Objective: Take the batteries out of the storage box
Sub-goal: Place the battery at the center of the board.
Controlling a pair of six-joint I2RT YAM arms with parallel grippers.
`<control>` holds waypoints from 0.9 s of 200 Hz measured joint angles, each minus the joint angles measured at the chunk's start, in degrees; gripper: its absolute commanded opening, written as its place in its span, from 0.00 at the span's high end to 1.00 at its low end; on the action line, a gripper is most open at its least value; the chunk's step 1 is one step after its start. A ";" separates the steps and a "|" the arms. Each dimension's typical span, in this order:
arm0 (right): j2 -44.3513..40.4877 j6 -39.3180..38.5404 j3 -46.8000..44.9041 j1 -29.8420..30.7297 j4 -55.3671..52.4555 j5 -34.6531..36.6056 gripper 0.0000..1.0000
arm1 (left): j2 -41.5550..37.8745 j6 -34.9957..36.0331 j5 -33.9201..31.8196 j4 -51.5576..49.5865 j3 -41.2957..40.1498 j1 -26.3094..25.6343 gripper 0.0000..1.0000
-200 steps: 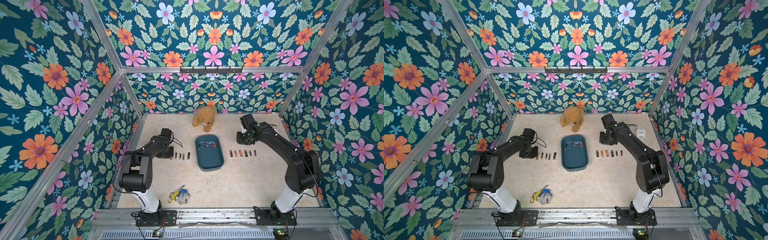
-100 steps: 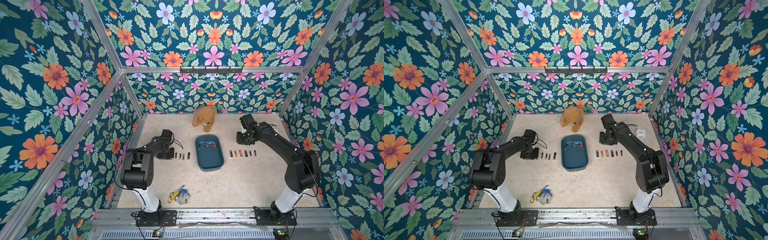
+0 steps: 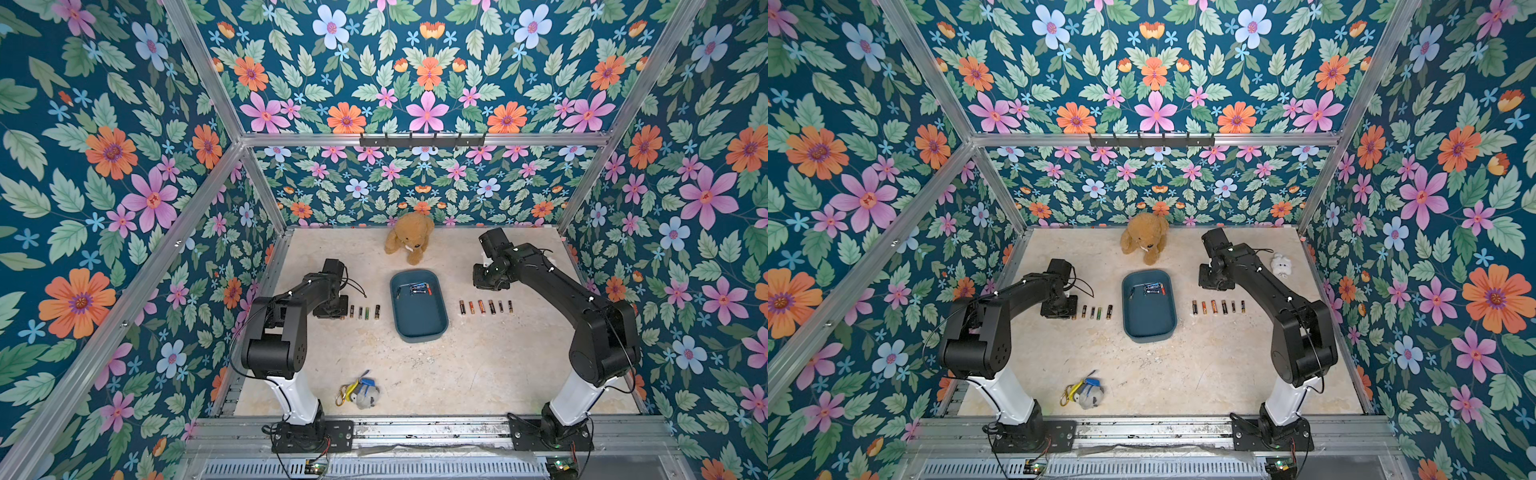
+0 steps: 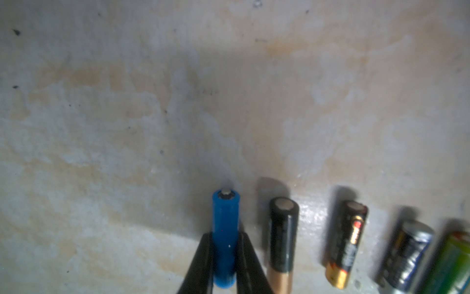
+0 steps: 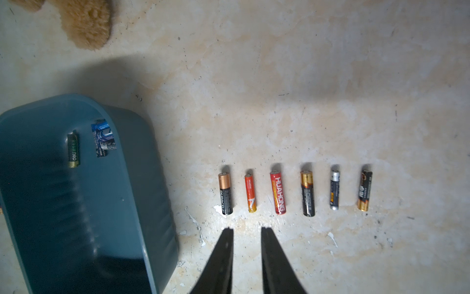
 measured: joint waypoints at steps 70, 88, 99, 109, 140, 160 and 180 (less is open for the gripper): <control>0.00 0.00 0.00 0.02 -0.07 0.00 0.74 | -0.20 -0.02 0.22 0.02 -0.07 0.13 0.79; 0.00 0.00 0.00 0.02 -0.07 0.00 0.74 | -0.20 -0.02 0.24 -0.09 0.02 0.15 0.78; -0.02 0.00 0.00 0.02 -0.07 0.00 0.74 | -0.20 -0.02 0.24 -0.13 0.04 0.15 0.77; -0.02 0.00 0.00 0.02 -0.09 0.00 0.74 | -0.20 -0.02 0.24 -0.20 0.07 0.15 0.77; -0.11 0.00 0.00 0.09 -0.11 0.00 0.74 | -0.57 -0.02 0.48 -0.46 0.11 0.15 0.75; -0.11 0.00 0.00 0.13 -0.13 -0.02 0.74 | -0.90 -0.02 0.46 -0.68 0.20 0.15 0.74; -0.11 0.00 0.00 0.26 -0.13 -0.02 0.74 | -1.18 -0.02 0.46 -0.74 0.28 0.15 0.74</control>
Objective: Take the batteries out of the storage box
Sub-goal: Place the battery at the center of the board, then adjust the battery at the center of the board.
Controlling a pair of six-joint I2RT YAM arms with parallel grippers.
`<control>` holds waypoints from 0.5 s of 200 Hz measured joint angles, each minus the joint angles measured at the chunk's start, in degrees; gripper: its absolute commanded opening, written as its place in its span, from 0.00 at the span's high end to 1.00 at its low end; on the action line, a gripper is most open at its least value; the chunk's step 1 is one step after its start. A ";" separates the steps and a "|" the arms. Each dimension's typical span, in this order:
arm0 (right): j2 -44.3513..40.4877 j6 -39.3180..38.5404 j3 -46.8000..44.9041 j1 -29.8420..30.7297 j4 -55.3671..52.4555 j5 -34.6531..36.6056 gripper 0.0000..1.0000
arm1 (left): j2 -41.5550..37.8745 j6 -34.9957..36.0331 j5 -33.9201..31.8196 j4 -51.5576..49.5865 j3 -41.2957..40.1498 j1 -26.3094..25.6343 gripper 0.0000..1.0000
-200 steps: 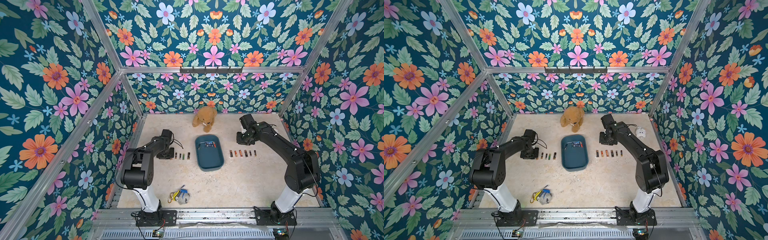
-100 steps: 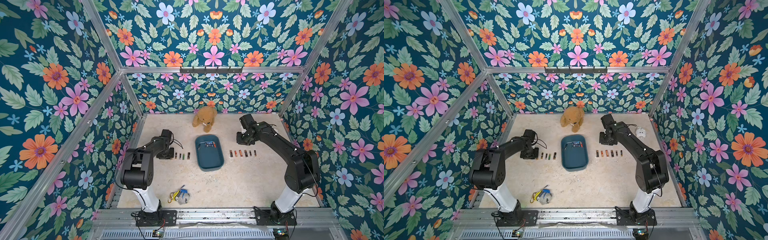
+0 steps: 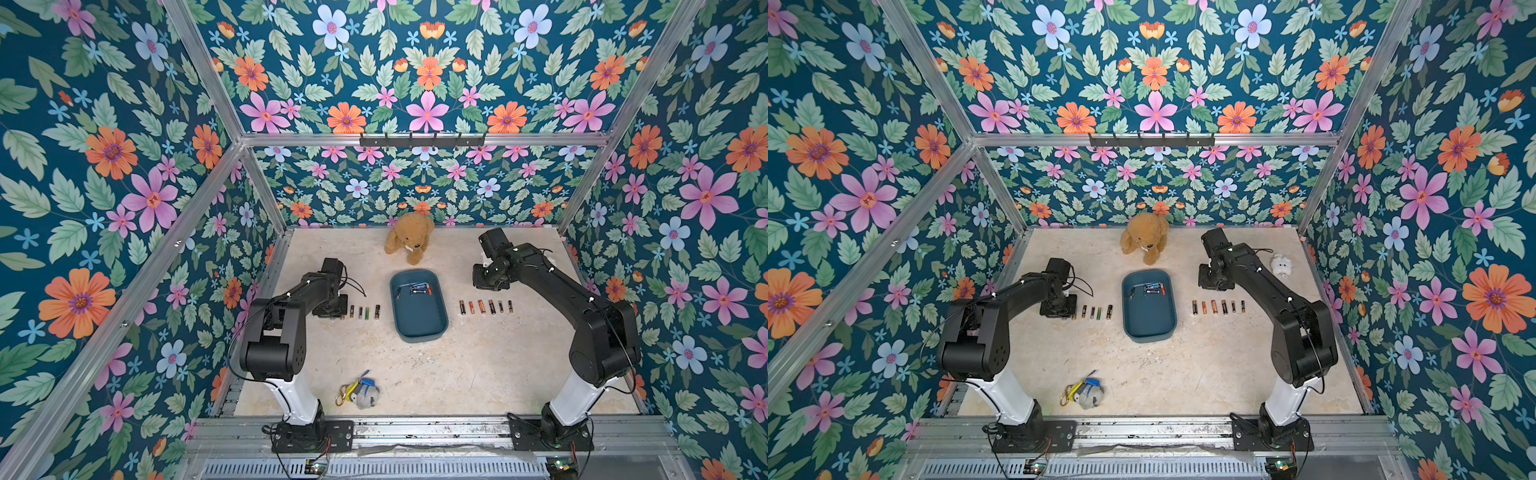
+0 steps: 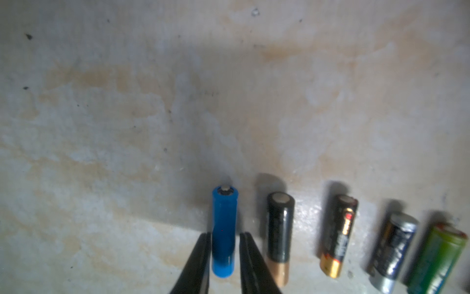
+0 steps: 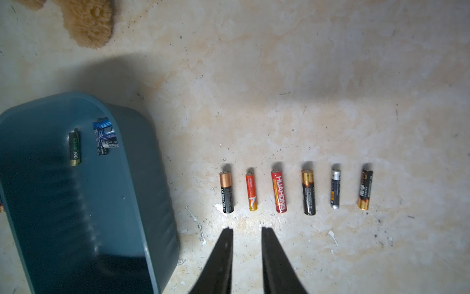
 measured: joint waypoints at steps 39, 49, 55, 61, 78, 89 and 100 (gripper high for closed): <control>-0.02 0.00 0.00 0.13 0.00 0.00 0.74 | -0.44 -0.02 0.02 -0.39 0.33 0.00 0.72; -0.15 0.00 0.00 0.13 0.00 0.00 0.74 | -0.59 -0.04 0.02 -0.42 0.55 0.00 0.71; -0.28 0.00 0.00 0.15 0.00 -0.02 0.74 | -0.70 -0.04 0.02 -0.46 0.72 0.00 0.71; -0.39 0.00 0.00 0.17 0.00 -0.02 0.74 | -0.83 -0.04 0.02 -0.66 0.92 0.00 0.71; -0.59 0.00 0.07 0.42 -0.04 0.00 0.73 | -1.36 -0.09 0.02 -1.29 1.55 0.00 0.70; -0.59 0.02 0.46 0.79 -0.24 0.07 0.73 | -1.84 -0.22 0.02 -1.70 2.03 0.00 0.70; -0.59 0.24 1.18 1.40 -0.48 0.52 0.73 | -2.51 -0.22 0.02 -2.10 2.62 0.00 0.70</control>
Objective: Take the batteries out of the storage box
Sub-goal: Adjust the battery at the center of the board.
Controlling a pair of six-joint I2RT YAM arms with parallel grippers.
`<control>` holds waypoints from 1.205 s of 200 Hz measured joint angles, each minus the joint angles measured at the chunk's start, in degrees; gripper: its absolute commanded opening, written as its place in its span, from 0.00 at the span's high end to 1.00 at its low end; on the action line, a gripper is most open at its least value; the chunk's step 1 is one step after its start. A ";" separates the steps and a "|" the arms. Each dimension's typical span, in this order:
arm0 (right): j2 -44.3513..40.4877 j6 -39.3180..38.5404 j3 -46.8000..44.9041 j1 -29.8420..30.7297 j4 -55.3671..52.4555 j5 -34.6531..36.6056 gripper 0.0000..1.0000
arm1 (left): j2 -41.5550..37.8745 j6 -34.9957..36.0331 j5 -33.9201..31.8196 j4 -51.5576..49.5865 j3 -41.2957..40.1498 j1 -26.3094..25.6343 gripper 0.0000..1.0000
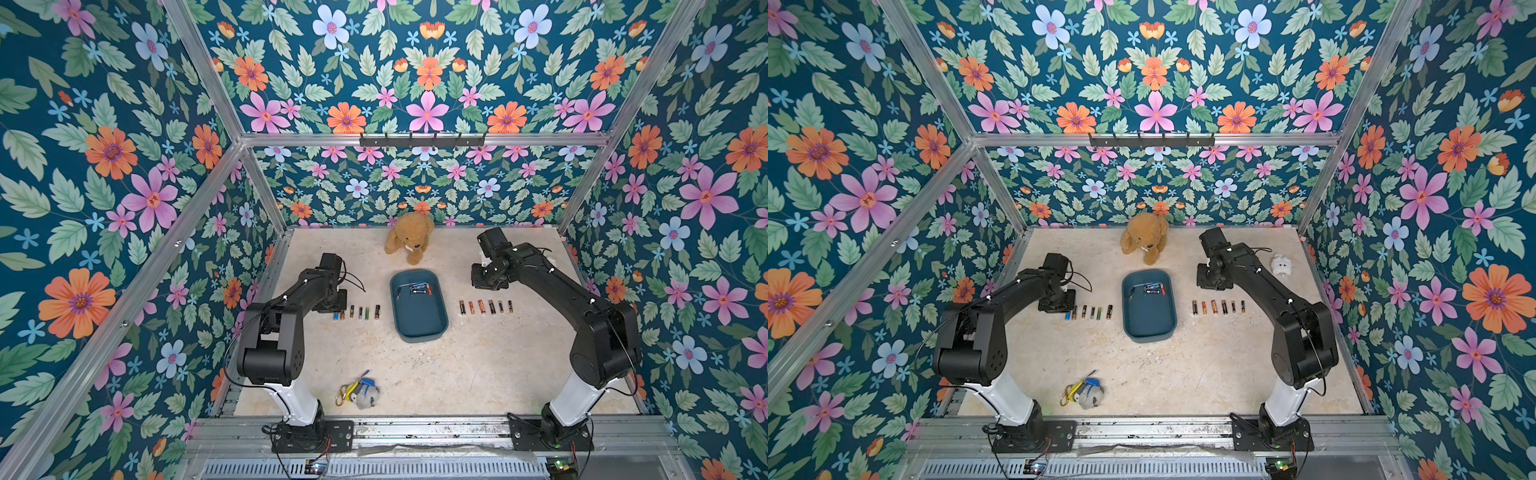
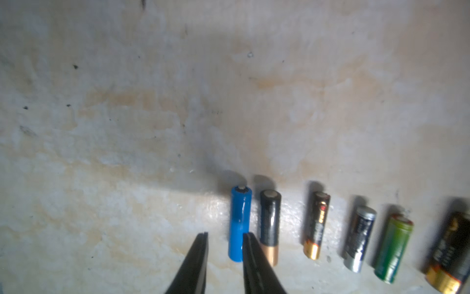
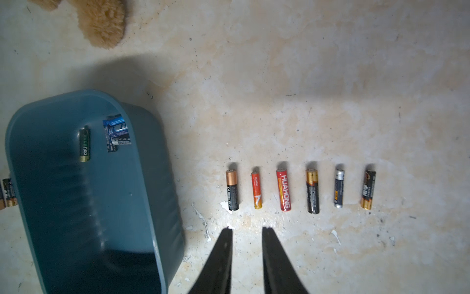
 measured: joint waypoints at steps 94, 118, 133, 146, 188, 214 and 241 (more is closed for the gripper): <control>12.20 1.22 16.11 10.67 -2.03 1.36 0.73 | -4.00 -1.62 0.15 -4.61 4.48 0.00 0.66; 17.27 1.25 22.16 12.31 -3.08 1.38 0.73 | -4.55 -1.99 1.07 -5.07 4.90 -0.02 0.66; 20.15 1.20 25.53 12.98 -3.89 1.31 0.73 | -4.28 -2.40 1.49 -5.05 4.70 -0.02 0.67; 22.01 1.20 27.82 13.38 -4.76 1.27 0.73 | -3.67 -2.78 1.66 -4.76 4.02 -0.04 0.67; 23.93 1.16 30.97 13.44 -6.27 0.90 0.73 | -1.70 -2.80 2.71 -3.41 1.01 -0.04 0.67; 23.93 0.96 31.08 13.49 -7.26 0.90 0.73 | -0.39 -2.80 2.91 -2.27 0.26 0.00 0.67; 23.93 0.94 31.06 13.53 -7.50 0.96 0.73 | 0.61 -2.80 3.10 -1.18 -0.02 0.00 0.67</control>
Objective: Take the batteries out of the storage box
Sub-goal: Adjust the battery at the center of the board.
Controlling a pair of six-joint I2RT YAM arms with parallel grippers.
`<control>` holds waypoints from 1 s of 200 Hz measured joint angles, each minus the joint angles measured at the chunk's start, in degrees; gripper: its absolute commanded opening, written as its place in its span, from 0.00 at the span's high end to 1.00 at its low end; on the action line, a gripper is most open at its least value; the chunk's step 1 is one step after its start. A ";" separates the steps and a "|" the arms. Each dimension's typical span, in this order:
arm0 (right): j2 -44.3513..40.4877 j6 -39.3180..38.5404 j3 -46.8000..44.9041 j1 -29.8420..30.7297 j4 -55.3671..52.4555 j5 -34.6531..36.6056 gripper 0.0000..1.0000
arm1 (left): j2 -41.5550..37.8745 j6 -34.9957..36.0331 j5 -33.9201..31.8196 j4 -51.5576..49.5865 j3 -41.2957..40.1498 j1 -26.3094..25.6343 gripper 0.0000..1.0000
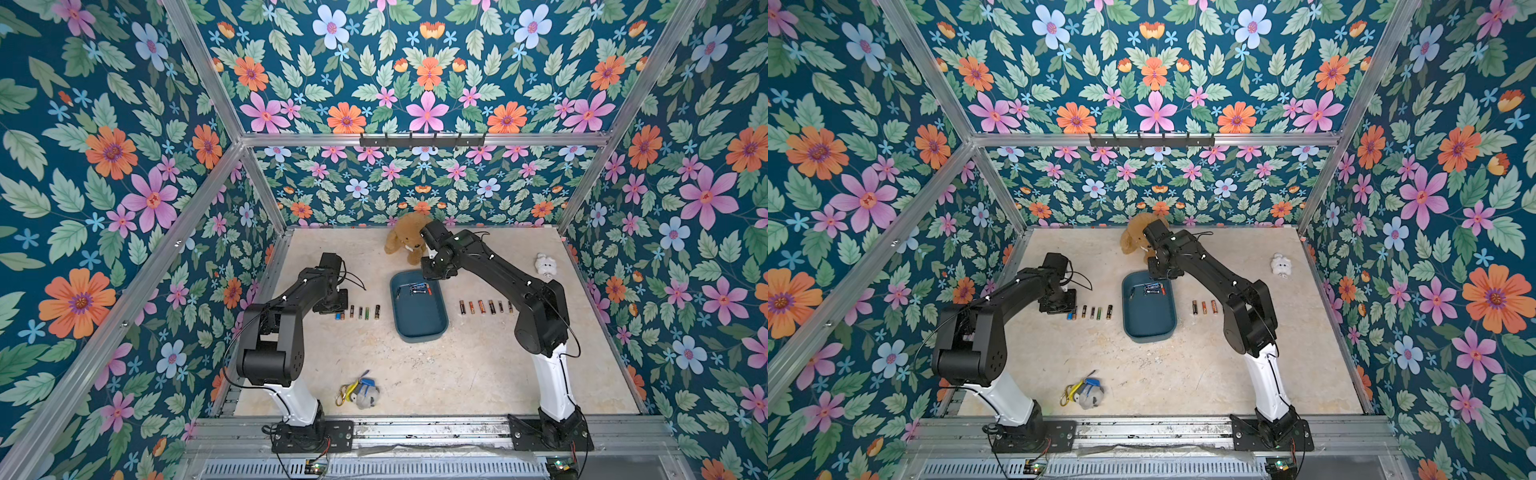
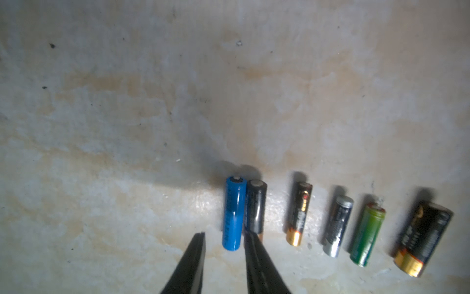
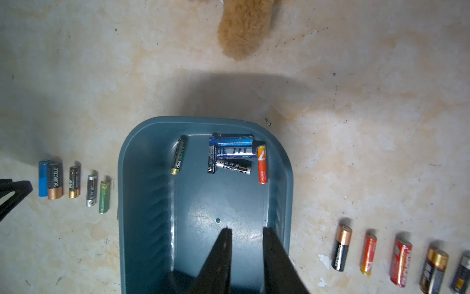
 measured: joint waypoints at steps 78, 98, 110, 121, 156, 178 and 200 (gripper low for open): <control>0.00 0.00 -0.11 0.00 -0.68 0.15 0.73 | 2.29 0.22 -0.42 1.07 -0.57 0.00 0.68; 0.00 0.00 -0.11 0.00 -0.92 0.17 0.72 | 2.56 0.22 -0.72 1.16 -0.79 0.00 0.70; 0.00 0.00 -0.09 0.00 -1.03 0.17 0.72 | 2.71 0.24 -1.09 1.20 -0.85 0.00 0.70; 0.00 0.00 -0.07 0.00 -1.05 0.17 0.72 | 2.89 0.24 -1.31 1.25 -0.90 0.00 0.71; 0.00 0.00 0.00 0.00 -1.11 0.39 0.72 | 3.50 0.24 -1.53 1.60 -0.94 0.00 0.74; 0.00 0.00 0.07 0.00 -1.25 0.59 0.72 | 3.50 0.24 -1.68 1.84 -1.07 0.00 0.75; 0.00 0.00 0.42 0.00 -1.46 0.61 0.72 | 3.50 0.24 -1.70 1.86 -1.33 0.02 0.72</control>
